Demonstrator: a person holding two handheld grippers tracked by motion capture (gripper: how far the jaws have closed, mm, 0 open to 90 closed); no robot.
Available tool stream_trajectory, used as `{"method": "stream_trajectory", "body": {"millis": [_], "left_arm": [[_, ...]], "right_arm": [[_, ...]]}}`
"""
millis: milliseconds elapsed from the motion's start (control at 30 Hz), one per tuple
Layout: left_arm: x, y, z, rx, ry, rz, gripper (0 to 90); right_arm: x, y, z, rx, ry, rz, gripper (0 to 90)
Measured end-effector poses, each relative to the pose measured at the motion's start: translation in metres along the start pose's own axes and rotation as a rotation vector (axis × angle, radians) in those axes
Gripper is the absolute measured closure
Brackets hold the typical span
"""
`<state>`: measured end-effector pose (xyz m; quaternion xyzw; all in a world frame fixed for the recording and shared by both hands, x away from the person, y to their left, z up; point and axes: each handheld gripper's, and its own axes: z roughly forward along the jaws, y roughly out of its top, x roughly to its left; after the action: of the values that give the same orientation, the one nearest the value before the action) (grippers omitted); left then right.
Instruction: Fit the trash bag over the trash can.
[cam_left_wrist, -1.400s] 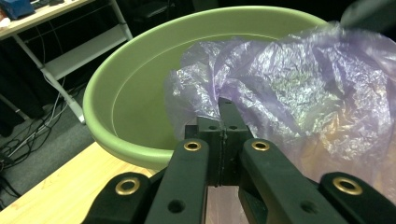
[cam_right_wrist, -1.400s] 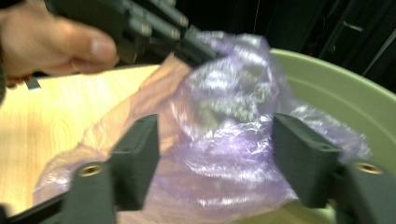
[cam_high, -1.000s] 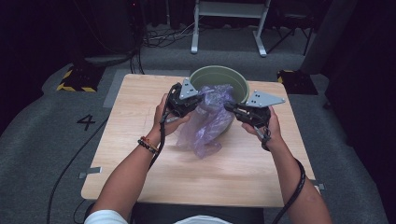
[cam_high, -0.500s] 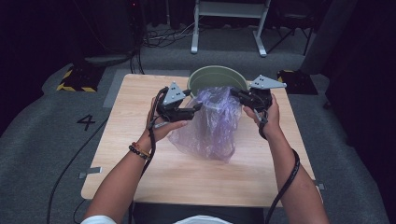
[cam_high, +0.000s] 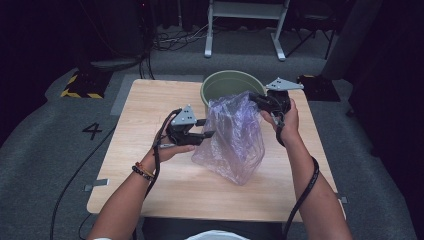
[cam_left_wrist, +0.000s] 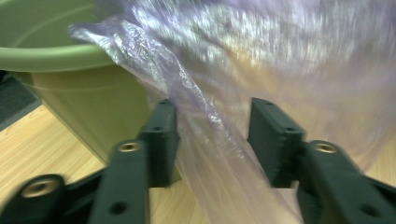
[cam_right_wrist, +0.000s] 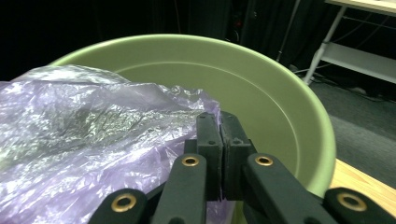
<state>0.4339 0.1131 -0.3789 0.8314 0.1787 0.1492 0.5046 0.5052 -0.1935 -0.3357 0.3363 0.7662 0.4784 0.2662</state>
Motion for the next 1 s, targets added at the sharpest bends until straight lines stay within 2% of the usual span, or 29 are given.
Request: {"method": "stream_trajectory", "body": {"millis": [33, 67, 100, 167, 200, 233, 267, 300, 333, 367, 400, 433, 467, 500, 533, 567, 600, 633, 667, 700, 733, 767, 833, 900, 933, 1000], "left_arm": [[-0.002, 0.001, 0.001, 0.005, -0.027, 0.024, 63.4], [-0.004, 0.001, 0.002, 0.007, -0.033, 0.037, 67.5], [-0.008, 0.004, 0.002, -0.003, -0.055, 0.071, 78.5], [-0.013, 0.007, 0.003, -0.021, -0.066, 0.083, 86.5], [-0.013, 0.007, 0.003, -0.021, -0.066, 0.083, 88.7], [-0.016, 0.01, 0.003, -0.04, -0.06, 0.092, 88.7], [-0.017, 0.011, 0.002, -0.053, -0.059, 0.094, 89.7], [-0.018, 0.015, 0.0, -0.087, -0.057, 0.083, 89.8], [-0.018, 0.015, 0.0, -0.087, -0.057, 0.083, 89.8], [-0.019, 0.019, -0.003, -0.128, -0.048, 0.068, 89.9], [-0.019, 0.019, -0.003, -0.128, -0.048, 0.068, 89.9], [-0.019, 0.022, -0.005, -0.148, -0.015, 0.061, 89.9], [-0.018, 0.023, -0.007, -0.159, -0.003, 0.059, 89.9], [-0.015, 0.025, -0.009, -0.179, 0.034, 0.04, 89.9], [-0.015, 0.025, -0.009, -0.179, 0.034, 0.04, 90.0], [-0.011, 0.027, -0.011, -0.201, 0.059, 0.006, 90.0], [-0.011, 0.027, -0.011, -0.201, 0.059, 0.006, 90.0], [-0.009, 0.028, -0.011, -0.202, 0.091, -0.009, 90.0], [-0.005, 0.029, -0.012, -0.214, 0.105, -0.033, 90.0], [-0.005, 0.029, -0.012, -0.214, 0.105, -0.033, 90.0], [-0.003, 0.03, -0.012, -0.215, 0.118, -0.051, 90.0], [-0.001, 0.031, -0.012, -0.223, 0.11, -0.062, 90.0], [0.001, 0.031, -0.012, -0.227, 0.124, -0.08, 90.0], [0.004, 0.032, -0.011, -0.229, 0.115, -0.085, 90.0], [0.004, 0.032, -0.011, -0.219, 0.13, -0.079, 90.0], [0.004, 0.032, -0.01, -0.219, 0.121, -0.08, 90.0]], "right_arm": [[-0.001, 0.0, 0.0, 0.002, -0.001, 0.0, 87.6], [-0.001, -0.001, 0.0, 0.001, 0.0, 0.006, 85.6], [-0.002, -0.002, -0.001, 0.003, -0.002, 0.008, 85.0], [-0.003, -0.003, -0.001, 0.005, -0.001, 0.014, 81.9], [-0.003, -0.003, -0.001, 0.005, -0.001, 0.014, 81.9], [-0.004, -0.004, -0.002, 0.003, -0.002, 0.015, 79.9], [-0.005, -0.005, -0.004, 0.002, 0.003, 0.014, 65.5], [-0.005, -0.005, -0.005, -0.005, 0.002, 0.015, 60.3], [-0.005, -0.005, -0.005, -0.005, 0.002, 0.015, 60.3], [-0.006, -0.004, -0.01, -0.018, -0.001, 0.001, 52.4], [-0.006, -0.004, -0.01, -0.018, -0.001, 0.001, 52.4], [-0.007, -0.003, -0.015, -0.032, 0.008, -0.008, 46.2], [-0.007, -0.003, -0.015, -0.032, 0.008, -0.008, 46.2], [-0.008, -0.002, -0.02, -0.047, 0.009, -0.017, 41.4], [-0.008, -0.002, -0.02, -0.047, 0.009, -0.017, 41.4], [-0.009, -0.001, -0.024, -0.051, 0.001, -0.03, 34.3], [-0.009, -0.001, -0.024, -0.051, 0.001, -0.03, 34.3], [-0.009, -0.001, -0.025, -0.05, -0.006, -0.037, 33.3], [-0.009, 0.001, -0.03, -0.068, 0.001, -0.044, 31.1], [-0.009, 0.001, -0.03, -0.068, 0.001, -0.044, 31.1], [-0.008, 0.001, -0.031, -0.076, 0.012, -0.051, 30.5], [-0.005, 0.002, -0.039, -0.095, 0.032, -0.077, 29.7], [-0.004, 0.003, -0.042, -0.103, 0.045, -0.081, 29.6], [0.004, 0.002, -0.053, -0.116, 0.083, -0.117, 29.5], [0.007, 0.002, -0.056, -0.119, 0.096, -0.124, 29.6], [0.011, 0.001, -0.059, -0.119, 0.114, -0.135, 29.6]]}}
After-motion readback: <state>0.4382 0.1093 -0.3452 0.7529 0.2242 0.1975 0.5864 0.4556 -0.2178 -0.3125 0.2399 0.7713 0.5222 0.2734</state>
